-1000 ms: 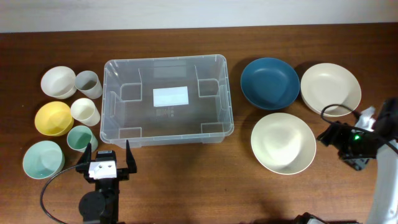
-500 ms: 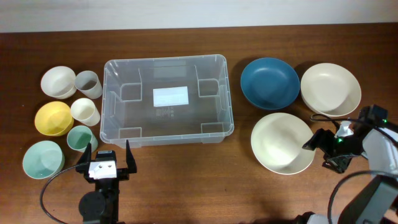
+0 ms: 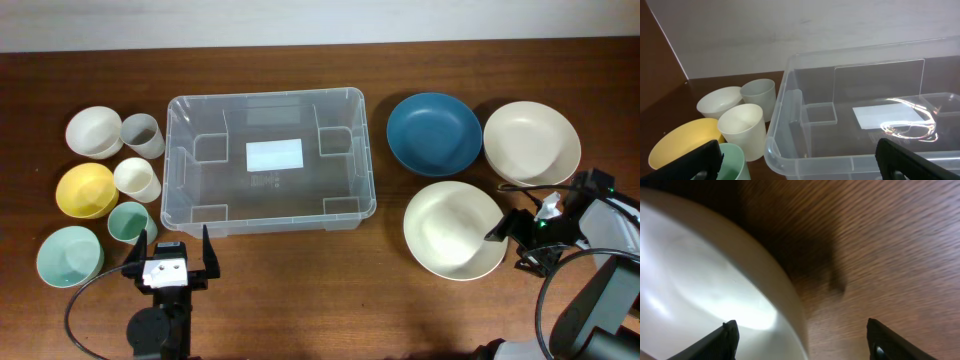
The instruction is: Pack container
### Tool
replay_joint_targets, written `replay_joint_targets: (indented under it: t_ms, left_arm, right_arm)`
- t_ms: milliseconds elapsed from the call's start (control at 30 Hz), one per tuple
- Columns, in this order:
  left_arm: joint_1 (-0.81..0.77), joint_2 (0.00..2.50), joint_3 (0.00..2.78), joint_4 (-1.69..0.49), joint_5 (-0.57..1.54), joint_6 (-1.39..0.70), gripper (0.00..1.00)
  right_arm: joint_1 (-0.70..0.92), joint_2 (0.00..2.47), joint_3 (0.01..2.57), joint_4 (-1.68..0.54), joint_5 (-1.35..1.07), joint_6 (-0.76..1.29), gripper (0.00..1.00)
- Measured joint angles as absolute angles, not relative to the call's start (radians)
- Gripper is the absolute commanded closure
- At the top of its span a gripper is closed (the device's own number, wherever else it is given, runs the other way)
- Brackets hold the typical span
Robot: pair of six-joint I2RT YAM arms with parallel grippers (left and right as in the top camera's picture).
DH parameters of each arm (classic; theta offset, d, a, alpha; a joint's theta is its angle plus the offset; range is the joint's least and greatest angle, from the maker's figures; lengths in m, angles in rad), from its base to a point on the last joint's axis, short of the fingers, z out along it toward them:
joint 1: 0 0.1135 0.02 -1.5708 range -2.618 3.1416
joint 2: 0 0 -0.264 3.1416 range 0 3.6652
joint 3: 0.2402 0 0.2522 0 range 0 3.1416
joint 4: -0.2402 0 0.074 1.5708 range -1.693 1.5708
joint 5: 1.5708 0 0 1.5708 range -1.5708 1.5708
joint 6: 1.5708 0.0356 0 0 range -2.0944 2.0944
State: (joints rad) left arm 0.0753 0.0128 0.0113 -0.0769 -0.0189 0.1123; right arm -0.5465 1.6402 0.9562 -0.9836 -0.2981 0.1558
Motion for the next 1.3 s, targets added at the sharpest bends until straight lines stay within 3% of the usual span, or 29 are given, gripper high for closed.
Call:
replay_joint_targets:
  t_ms: [367,733,1133,1200,1300]
  left_arm:
    - [0.075,0.013,0.011,-0.077,-0.019,0.112,0.0]
    - [0.075,0.013,0.011,-0.077,-0.019,0.112,0.0]
    - [0.075,0.013,0.011,-0.077,-0.019,0.112,0.0]
    - [0.075,0.013,0.011,-0.077,-0.019,0.112,0.0]
    - [0.075,0.013,0.011,-0.077,-0.019,0.112,0.0]
  right_arm:
    - [-0.538,1.64,0.956,-0.907,-0.253,0.18,0.23]
    - [-0.39,1.64,0.956,-0.847,-0.191,0.19,0.18]
    - [-0.383,1.701,0.955,-0.828,-0.139,0.21,0.18]
    - [-0.383,1.713,0.955,-0.825,-0.138,0.21,0.22]
    - [-0.383,1.72,0.955,-0.821,-0.135,0.213,0.46]
